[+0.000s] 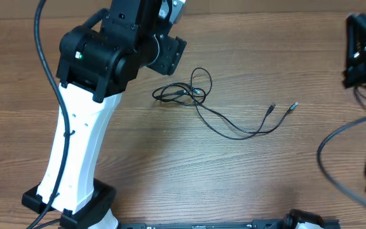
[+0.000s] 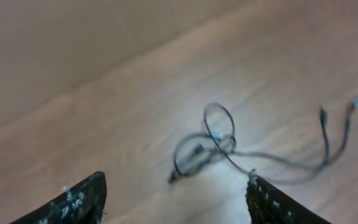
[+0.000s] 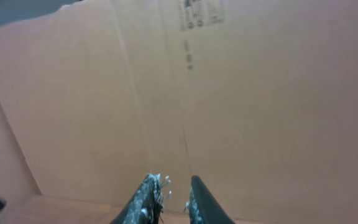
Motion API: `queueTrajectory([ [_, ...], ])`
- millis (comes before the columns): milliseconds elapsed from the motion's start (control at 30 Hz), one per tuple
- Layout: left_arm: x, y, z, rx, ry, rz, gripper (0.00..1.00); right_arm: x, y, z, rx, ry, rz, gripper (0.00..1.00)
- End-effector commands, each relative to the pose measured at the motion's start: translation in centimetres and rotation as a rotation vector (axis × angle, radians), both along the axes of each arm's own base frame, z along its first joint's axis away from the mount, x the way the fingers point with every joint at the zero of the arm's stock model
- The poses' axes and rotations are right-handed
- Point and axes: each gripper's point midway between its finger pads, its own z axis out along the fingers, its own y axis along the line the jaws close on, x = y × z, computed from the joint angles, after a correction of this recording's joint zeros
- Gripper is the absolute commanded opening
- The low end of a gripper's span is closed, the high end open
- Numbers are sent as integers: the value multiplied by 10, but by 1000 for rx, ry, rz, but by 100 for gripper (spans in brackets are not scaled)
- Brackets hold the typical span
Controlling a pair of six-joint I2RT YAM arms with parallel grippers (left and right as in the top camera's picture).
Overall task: Untangle cables
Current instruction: 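Lower the right gripper onto the remaining cable tangle and grasp it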
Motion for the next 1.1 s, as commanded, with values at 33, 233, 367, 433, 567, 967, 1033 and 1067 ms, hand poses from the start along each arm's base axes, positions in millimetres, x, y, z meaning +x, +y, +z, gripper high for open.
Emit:
queueTrajectory([
  [33, -7, 19, 55, -70, -181, 84, 72, 9, 12, -17, 107, 19, -2, 15],
  [233, -19, 28, 116, -188, -375, 107, 71, 69, 81, -88, 195, 276, 196, 19],
  [367, -36, 44, 139, -204, -443, 143, 71, 102, 145, -164, 113, 459, 321, 40],
  [433, -43, 57, 142, -181, -458, 185, 73, 113, 169, -202, 92, 545, 358, 46],
  [567, -59, 78, 144, -141, -464, 245, 75, 130, 210, -274, 37, 669, 406, 46],
  [967, -78, 101, 136, -71, -442, 307, 69, 143, 235, -391, -55, 864, 322, 47],
  [1033, -78, 102, 135, -68, -437, 308, 69, 142, 234, -402, -61, 889, 318, 47],
  [1067, -78, 102, 134, -66, -434, 307, 69, 142, 234, -405, -63, 898, 317, 47],
])
